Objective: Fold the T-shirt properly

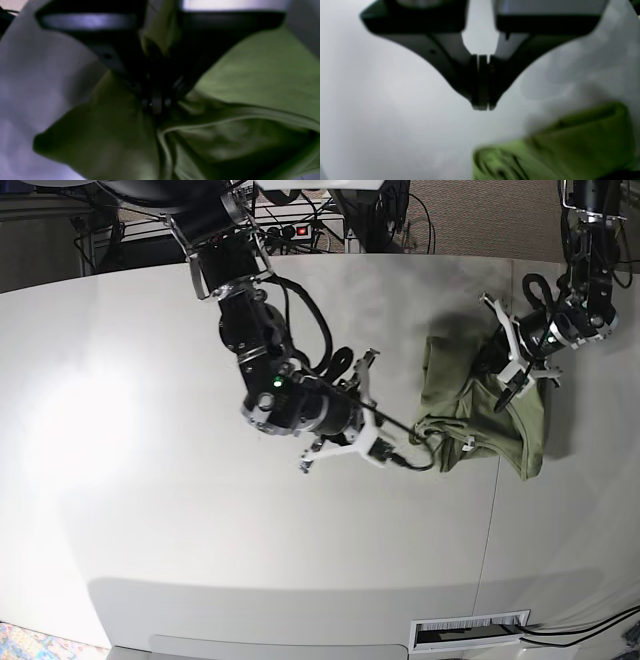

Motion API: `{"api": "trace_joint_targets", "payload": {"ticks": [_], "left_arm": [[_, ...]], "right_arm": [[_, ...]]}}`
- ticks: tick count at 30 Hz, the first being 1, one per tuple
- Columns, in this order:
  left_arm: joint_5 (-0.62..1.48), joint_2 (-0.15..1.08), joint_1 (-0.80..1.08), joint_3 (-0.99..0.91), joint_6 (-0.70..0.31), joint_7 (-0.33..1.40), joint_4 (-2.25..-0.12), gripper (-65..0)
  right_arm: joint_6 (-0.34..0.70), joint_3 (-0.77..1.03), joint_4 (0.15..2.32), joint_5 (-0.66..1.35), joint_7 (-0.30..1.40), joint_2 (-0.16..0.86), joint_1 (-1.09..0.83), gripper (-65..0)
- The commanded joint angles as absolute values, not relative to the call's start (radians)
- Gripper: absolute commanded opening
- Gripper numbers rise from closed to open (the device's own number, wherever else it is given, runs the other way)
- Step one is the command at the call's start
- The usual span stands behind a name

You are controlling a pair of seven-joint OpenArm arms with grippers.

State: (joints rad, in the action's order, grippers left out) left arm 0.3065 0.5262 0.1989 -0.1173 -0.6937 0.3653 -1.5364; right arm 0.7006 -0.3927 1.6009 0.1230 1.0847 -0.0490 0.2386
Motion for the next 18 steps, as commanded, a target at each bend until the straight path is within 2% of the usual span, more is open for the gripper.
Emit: {"api": "trace_joint_targets", "payload": {"ticks": [1, 9, 18], "left_arm": [[0.279, 0.54, 0.179, -0.12, -0.683, 0.379, -1.531, -65.0], [0.284, 0.525, 0.055, -0.12, -0.698, 0.365, -1.452, -65.0], [0.273, 0.484, -0.033, -0.119, -0.698, 0.37, -1.419, -65.0]], "right_arm": [[0.698, -0.372, 1.623, 0.156, 1.074, -0.05, 0.263, -65.0], [0.698, -0.271, 1.676, 0.35, 1.132, 0.063, 0.262, -65.0], [0.698, -0.266, 1.677, 0.384, 1.141, 0.138, 0.245, -65.0]]}}
